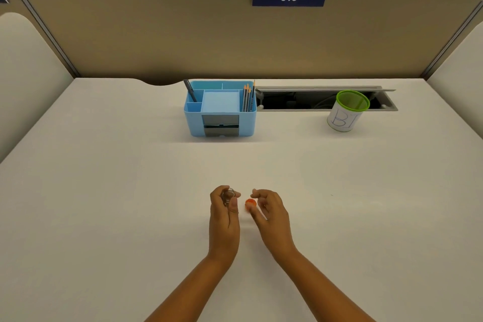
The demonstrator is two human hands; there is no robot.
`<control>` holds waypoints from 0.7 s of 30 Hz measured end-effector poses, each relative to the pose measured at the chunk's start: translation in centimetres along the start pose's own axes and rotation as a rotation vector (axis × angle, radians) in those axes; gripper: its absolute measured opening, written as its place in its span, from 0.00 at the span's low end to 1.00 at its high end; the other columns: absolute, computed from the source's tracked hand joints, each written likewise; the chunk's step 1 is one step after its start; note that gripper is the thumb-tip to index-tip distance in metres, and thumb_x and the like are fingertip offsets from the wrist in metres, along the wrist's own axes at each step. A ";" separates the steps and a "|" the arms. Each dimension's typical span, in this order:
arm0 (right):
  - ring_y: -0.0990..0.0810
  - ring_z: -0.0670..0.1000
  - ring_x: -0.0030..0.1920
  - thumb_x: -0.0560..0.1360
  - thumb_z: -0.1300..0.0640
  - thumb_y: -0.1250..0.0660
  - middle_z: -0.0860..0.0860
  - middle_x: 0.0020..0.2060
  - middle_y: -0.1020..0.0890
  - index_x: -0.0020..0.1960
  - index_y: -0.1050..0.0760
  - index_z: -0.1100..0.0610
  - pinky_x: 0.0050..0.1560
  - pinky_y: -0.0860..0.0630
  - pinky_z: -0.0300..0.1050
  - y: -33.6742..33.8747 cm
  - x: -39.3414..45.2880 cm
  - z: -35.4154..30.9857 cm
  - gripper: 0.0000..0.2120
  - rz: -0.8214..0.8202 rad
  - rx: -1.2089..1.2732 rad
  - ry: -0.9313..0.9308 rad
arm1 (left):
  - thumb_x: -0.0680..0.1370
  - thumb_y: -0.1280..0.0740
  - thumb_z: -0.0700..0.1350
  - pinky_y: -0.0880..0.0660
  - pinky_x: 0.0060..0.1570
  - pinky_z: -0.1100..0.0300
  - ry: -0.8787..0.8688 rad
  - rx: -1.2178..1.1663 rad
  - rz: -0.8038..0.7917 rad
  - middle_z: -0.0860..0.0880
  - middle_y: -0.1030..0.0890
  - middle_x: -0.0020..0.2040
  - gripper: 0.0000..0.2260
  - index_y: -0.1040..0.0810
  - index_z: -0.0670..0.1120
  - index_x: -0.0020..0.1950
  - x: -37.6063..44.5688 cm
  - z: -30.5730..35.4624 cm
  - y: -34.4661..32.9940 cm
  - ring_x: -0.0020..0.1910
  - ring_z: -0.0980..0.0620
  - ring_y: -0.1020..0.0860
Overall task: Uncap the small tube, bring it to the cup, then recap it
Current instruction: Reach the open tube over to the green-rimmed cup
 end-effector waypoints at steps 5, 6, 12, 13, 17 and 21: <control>0.24 0.47 0.61 0.76 0.43 0.43 0.46 0.61 0.25 0.64 0.33 0.48 0.61 0.27 0.42 -1.1 -0.5 -0.8 0.18 -0.074 0.279 -0.287 | 0.78 0.47 0.50 0.26 0.54 0.60 -0.043 -0.061 -0.006 0.53 0.25 0.56 0.07 0.36 0.59 0.55 0.6 1.7 -0.9 0.55 0.53 0.25; 0.24 0.46 0.60 0.76 0.42 0.44 0.45 0.60 0.24 0.64 0.32 0.48 0.60 0.26 0.42 -1.5 -0.6 -1.3 0.19 -0.114 0.323 -0.322 | 0.78 0.47 0.50 0.26 0.54 0.64 -0.049 -0.078 -0.009 0.54 0.25 0.56 0.07 0.36 0.59 0.55 0.6 1.9 -1.1 0.56 0.55 0.25; 0.16 0.50 0.46 0.76 0.52 0.39 0.53 0.43 0.15 0.48 0.20 0.59 0.44 0.20 0.39 -3.2 -1.1 -2.9 0.13 -0.189 1.130 -0.627 | 0.74 0.46 0.59 0.28 0.56 0.70 -0.026 -0.099 -0.075 0.56 0.26 0.62 0.11 0.36 0.63 0.56 1.1 2.3 -2.7 0.60 0.58 0.27; 0.16 0.51 0.47 0.77 0.54 0.39 0.55 0.44 0.15 0.51 0.21 0.61 0.46 0.20 0.41 -2.8 -1.0 -2.7 0.13 -0.190 1.189 -0.677 | 0.74 0.45 0.58 0.28 0.57 0.70 -0.030 -0.087 -0.085 0.55 0.27 0.63 0.11 0.36 0.63 0.57 1.3 2.2 -3.0 0.62 0.58 0.29; 0.20 0.56 0.56 0.76 0.60 0.37 0.62 0.56 0.20 0.59 0.26 0.68 0.54 0.21 0.47 -1.3 -0.5 -2.3 0.15 -0.146 1.427 -0.804 | 0.75 0.44 0.53 0.32 0.62 0.67 -0.037 -0.011 -0.169 0.55 0.30 0.66 0.14 0.37 0.66 0.60 1.9 2.1 -4.6 0.65 0.56 0.32; 0.21 0.59 0.56 0.75 0.63 0.36 0.64 0.52 0.19 0.59 0.27 0.68 0.58 0.25 0.51 0.8 1.4 -1.6 0.15 -0.078 1.500 -0.805 | 0.76 0.44 0.57 0.41 0.66 0.63 -0.111 0.149 -0.282 0.61 0.39 0.68 0.19 0.46 0.67 0.64 3.0 2.9 -6.9 0.69 0.60 0.39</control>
Point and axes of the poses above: each hand's wrist, its own x-axis towards the middle knuckle, its own y-axis out of the back of the hand, z = x × y, the point moved 7 cm from there along x, towards the middle knuckle
